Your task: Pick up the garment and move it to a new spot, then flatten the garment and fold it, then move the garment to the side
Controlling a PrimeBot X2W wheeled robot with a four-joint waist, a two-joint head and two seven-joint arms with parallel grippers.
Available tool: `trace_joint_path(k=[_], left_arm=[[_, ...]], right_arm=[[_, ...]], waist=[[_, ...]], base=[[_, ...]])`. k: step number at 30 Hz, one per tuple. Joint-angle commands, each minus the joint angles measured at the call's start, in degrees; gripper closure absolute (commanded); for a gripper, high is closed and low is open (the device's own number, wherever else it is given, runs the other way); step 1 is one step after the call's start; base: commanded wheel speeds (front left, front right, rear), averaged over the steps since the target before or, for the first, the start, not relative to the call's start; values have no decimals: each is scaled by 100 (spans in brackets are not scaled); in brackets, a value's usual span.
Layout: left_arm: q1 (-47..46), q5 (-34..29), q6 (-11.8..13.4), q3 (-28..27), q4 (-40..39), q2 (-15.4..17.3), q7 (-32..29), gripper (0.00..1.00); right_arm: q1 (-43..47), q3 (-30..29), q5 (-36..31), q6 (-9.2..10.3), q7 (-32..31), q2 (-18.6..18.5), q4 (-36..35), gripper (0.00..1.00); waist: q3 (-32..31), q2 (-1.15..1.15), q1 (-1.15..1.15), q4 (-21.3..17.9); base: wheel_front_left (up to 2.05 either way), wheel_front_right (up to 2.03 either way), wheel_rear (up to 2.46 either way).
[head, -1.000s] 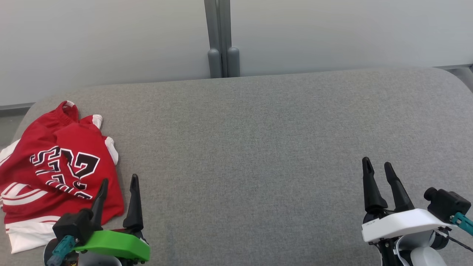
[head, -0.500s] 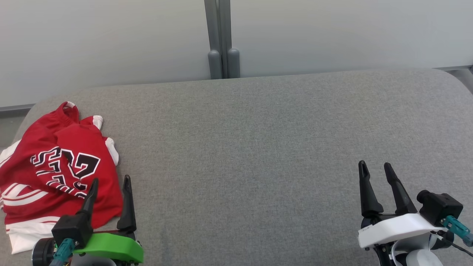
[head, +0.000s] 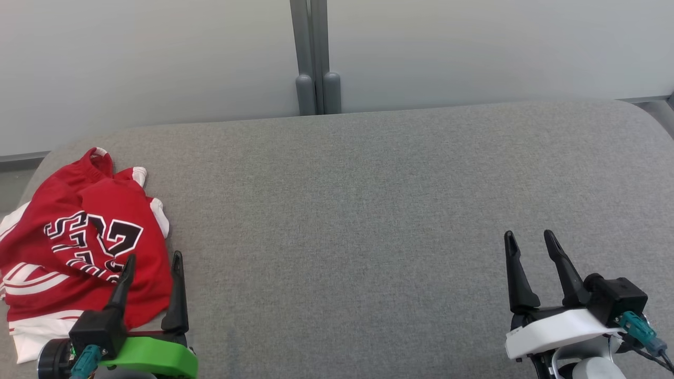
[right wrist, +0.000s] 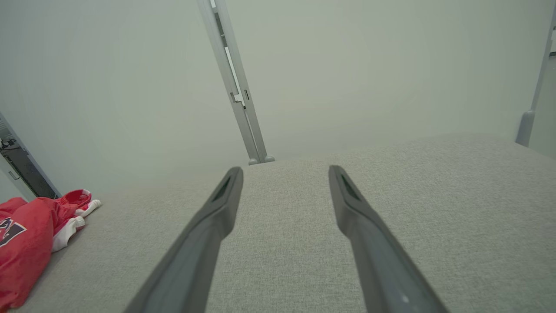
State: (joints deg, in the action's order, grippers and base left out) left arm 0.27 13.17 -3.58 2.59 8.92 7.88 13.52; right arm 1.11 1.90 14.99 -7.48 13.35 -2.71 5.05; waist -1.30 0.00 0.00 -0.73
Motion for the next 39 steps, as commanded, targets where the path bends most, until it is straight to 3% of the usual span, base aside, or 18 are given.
trace_joint_path(k=[1, 14, 26, 39], left_arm=[[54, -123, 14, -39, -14, 25, 40, 0], [116, -570, 89, -12, 171, 104, 72, 0], [212, -233, 102, -99, -250, 101, -389, 0], [290, -204, 217, -69, -371, 145, -438, 0]], right_arm=[[70, 5, -134, -2, 63, -26, -39, 0], [119, -13, -757, -2, 196, -28, 89, 0], [85, 6, -663, -1, 138, -27, 190, 0], [117, -46, -608, -1, -114, -26, 56, 0]], waist=[[-3, 0, 0, 2], [-53, 0, 0, 37], [-50, 0, 0, 44], [-48, 0, 0, 55]], base=[[0, 0, 0], [0, 0, 0], [0, 0, 0], [0, 0, 0]])
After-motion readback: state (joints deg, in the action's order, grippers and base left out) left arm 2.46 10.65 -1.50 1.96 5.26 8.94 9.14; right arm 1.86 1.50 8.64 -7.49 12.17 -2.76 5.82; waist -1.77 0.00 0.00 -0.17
